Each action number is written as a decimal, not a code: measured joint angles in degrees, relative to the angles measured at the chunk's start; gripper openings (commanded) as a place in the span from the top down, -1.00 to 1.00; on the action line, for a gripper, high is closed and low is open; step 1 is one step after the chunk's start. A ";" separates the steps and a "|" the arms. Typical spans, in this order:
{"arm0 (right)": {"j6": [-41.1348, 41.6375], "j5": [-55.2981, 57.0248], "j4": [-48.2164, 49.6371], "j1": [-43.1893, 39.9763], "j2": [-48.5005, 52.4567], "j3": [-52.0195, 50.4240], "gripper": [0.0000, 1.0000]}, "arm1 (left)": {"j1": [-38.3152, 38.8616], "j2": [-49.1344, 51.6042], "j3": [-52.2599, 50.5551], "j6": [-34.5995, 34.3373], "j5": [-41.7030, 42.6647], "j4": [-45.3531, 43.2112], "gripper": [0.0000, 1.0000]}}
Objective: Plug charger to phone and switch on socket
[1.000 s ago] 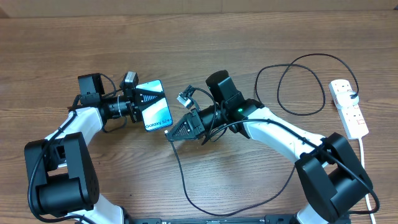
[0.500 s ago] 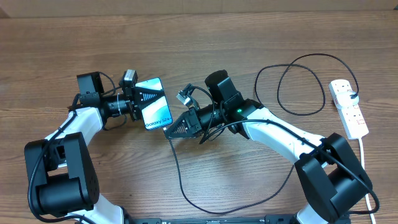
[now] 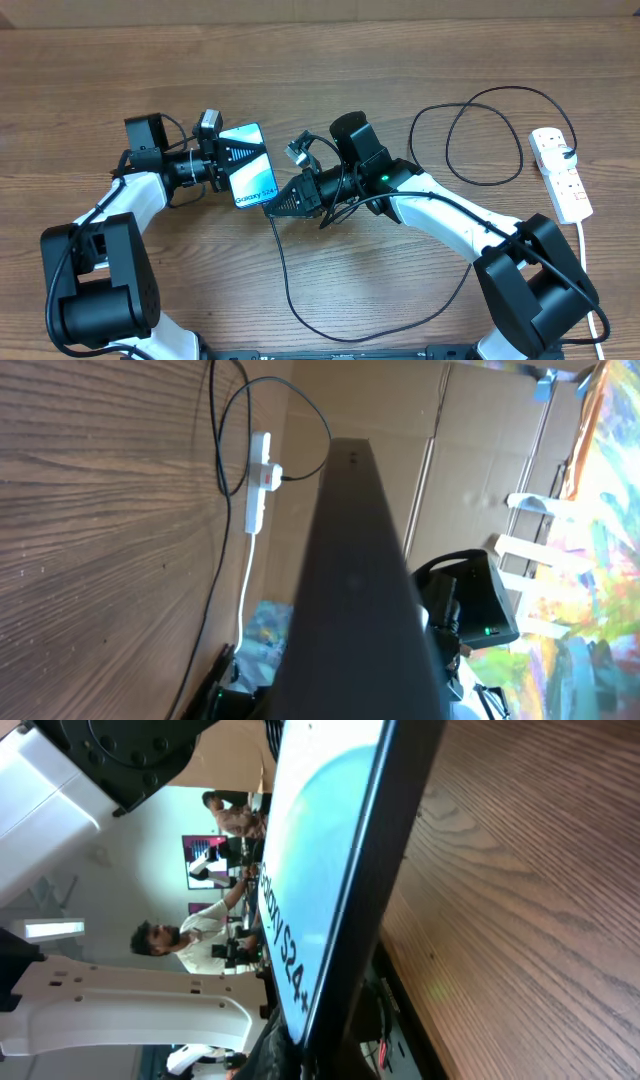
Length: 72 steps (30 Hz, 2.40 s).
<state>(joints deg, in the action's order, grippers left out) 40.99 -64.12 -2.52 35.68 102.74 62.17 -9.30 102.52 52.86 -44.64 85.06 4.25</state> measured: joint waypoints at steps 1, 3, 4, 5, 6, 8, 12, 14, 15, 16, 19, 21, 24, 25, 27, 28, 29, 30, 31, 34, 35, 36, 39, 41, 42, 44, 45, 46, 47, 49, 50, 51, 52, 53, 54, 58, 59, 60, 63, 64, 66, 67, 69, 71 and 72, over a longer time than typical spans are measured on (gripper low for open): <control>0.24 -0.04 0.00 0.00 0.00 0.00 0.93 | 0.17 0.00 0.02 0.00 -0.02 -0.35 0.92; 0.57 0.00 0.04 0.00 0.02 0.00 0.93 | 0.24 0.00 0.04 -0.02 0.02 -1.31 0.91; 0.72 0.02 0.07 0.00 0.04 0.00 0.93 | 0.31 0.00 0.09 0.00 0.02 -1.84 0.92; 0.83 0.00 0.17 0.00 0.04 0.00 0.93 | 0.33 0.00 0.11 -0.02 0.02 -2.27 0.92; 0.85 -0.07 0.17 0.00 0.04 0.00 0.93 | 0.35 0.00 0.13 0.00 0.04 -2.67 0.92; 0.98 -0.09 0.33 0.02 0.09 0.00 0.93 | 0.35 0.00 0.13 -0.02 0.17 -3.41 0.92; 1.05 -0.48 0.31 0.02 0.13 0.00 0.93 | 0.63 0.00 0.15 -0.02 0.31 -4.39 0.91; 1.05 -0.81 0.33 0.04 0.20 0.00 0.93 | 0.72 0.00 0.15 -0.02 0.31 -4.52 0.91; 1.03 -0.96 0.35 0.02 0.24 0.00 0.93 | 0.72 0.00 0.15 -0.02 0.39 -4.52 0.91; 1.05 -1.09 0.37 0.02 0.28 0.00 0.93 | 0.72 0.00 0.15 -0.02 0.44 -4.52 0.91; 1.05 -1.68 0.35 0.02 0.35 0.00 0.93 | 0.72 0.00 0.15 -0.02 0.44 -4.55 0.91; 1.05 -1.70 0.37 0.04 0.35 0.00 0.93 | 0.72 0.00 0.15 -0.02 0.44 -4.55 0.91; 1.05 -1.97 0.37 0.04 0.39 0.00 0.93 | 0.72 0.00 0.15 -0.02 0.44 -4.55 0.91; 1.05 -2.54 0.39 0.04 0.42 0.00 0.93 | 0.72 0.00 0.15 0.04 0.15 -4.70 0.91; 1.05 -3.26 0.92 0.04 0.42 0.00 0.93 | 0.72 0.00 0.15 0.04 -0.31 -4.72 0.91; 1.05 -3.43 0.90 0.04 0.42 0.00 0.93 | 0.72 0.00 0.15 0.04 -0.44 -4.74 0.92; 1.01 -3.48 0.92 0.04 0.42 0.00 0.93 | 0.72 0.00 0.15 0.04 -0.52 -4.74 0.92; 1.05 -3.61 0.96 0.04 0.42 0.00 0.93 | 0.72 0.00 0.15 0.04 -0.70 -4.74 0.92; 1.05 -3.72 0.96 0.04 0.42 0.00 0.93 | 0.72 0.00 0.15 0.04 -0.76 -4.74 0.92; 1.03 -4.07 0.96 0.04 0.42 0.00 0.93 | 0.72 0.00 0.15 0.04 -0.94 -4.72 0.91; 1.03 -4.11 0.98 0.04 0.42 0.00 0.93 | 0.72 0.00 0.15 0.04 -0.94 -4.74 0.91; 1.05 -4.07 0.96 0.04 0.42 0.00 0.93 | 0.72 0.00 0.15 0.02 -0.94 -4.74 0.92; 1.03 -4.11 0.96 0.04 0.39 0.00 0.93 | 0.72 0.00 0.15 -0.55 -1.07 -4.74 0.92; 1.05 -4.11 0.94 0.04 0.42 0.00 0.93 | 0.72 0.00 0.15 -1.81 -1.09 -4.72 0.91; 1.03 -4.11 0.98 0.04 0.42 0.00 0.93 | 0.72 0.00 0.15 -2.38 -1.09 -4.74 0.91; 1.05 -4.11 0.96 0.04 0.42 0.00 0.93 | 0.72 0.00 0.15 -3.45 -1.09 -4.72 0.91; 1.03 -4.11 0.98 0.04 0.42 0.00 0.93 | 0.72 0.00 0.15 -3.63 -1.11 -4.74 0.92; 1.05 -4.13 0.98 0.04 0.42 0.00 0.92 | 0.72 0.00 0.15 -3.93 -1.11 -4.72 0.91; 1.05 -4.13 0.96 0.04 0.42 0.00 0.93 | 0.72 0.00 0.15 -4.26 -1.09 -4.70 0.91; 1.05 -4.13 0.96 0.04 0.42 0.00 0.93 | 0.72 0.00 0.15 -4.79 -1.11 -4.48 0.92; 1.05 -4.15 1.05 0.04 0.42 0.00 0.93 | 0.72 0.00 0.15 -4.81 -1.11 -4.44 0.92; 1.03 -4.17 1.22 0.04 0.42 0.00 0.93 | 0.72 0.00 0.15 -4.85 -1.11 -4.46 0.92; 1.07 -4.24 1.44 0.04 0.42 0.00 0.93 | 0.72 0.00 0.15 -4.94 -1.11 -4.44 0.92; 1.40 -4.28 1.90 0.04 0.42 0.00 0.93 | 0.72 0.00 0.15 -4.96 -1.11 -4.44 0.92; 1.75 -4.31 2.51 0.04 0.42 0.00 0.93 | 0.72 0.00 0.15 -4.96 -1.14 -4.44 0.91; 3.58 -4.50 5.31 0.04 0.42 0.00 0.93 | 0.72 0.00 0.15 -4.96 -1.18 -4.44 0.92; 3.91 -4.50 5.55 0.04 0.42 0.00 0.93 | 0.72 0.00 0.15 -4.96 -1.18 -4.44 0.91; 4.11 -4.48 5.57 0.04 0.42 0.00 0.93 | 0.72 0.00 0.15 -4.96 -1.18 -4.44 0.92; 4.68 -4.44 5.55 0.04 0.42 0.00 0.93 | 0.72 0.00 0.15 -4.96 -1.25 -4.44 0.91; 4.79 -4.44 5.55 0.04 0.42 0.00 0.93 | 0.72 0.00 0.15 -5.03 -1.27 -4.44 0.91; 4.96 -4.42 5.60 0.04 0.42 0.00 0.93 | 0.72 0.00 0.15 -5.44 -1.29 -4.44 0.92; 5.09 -4.42 5.57 0.04 0.42 0.00 0.92 | 0.72 0.00 0.15 -5.92 -1.29 -4.42 0.92; 5.27 -4.42 5.57 0.04 0.42 0.00 0.93 | 0.72 0.00 0.15 -6.47 -1.29 -4.33 0.91; 5.33 -4.44 5.53 0.04 0.42 0.00 0.93 | 0.72 0.00 0.15 -6.78 -1.29 -4.33 0.91; 5.31 -4.42 5.46 0.04 0.42 0.00 0.93 | 0.72 0.00 0.15 -6.93 -1.29 -4.31 0.91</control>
<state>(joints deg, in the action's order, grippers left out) 46.30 -68.53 2.94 35.73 103.15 62.17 -8.58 102.52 53.01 -51.57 83.77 -0.05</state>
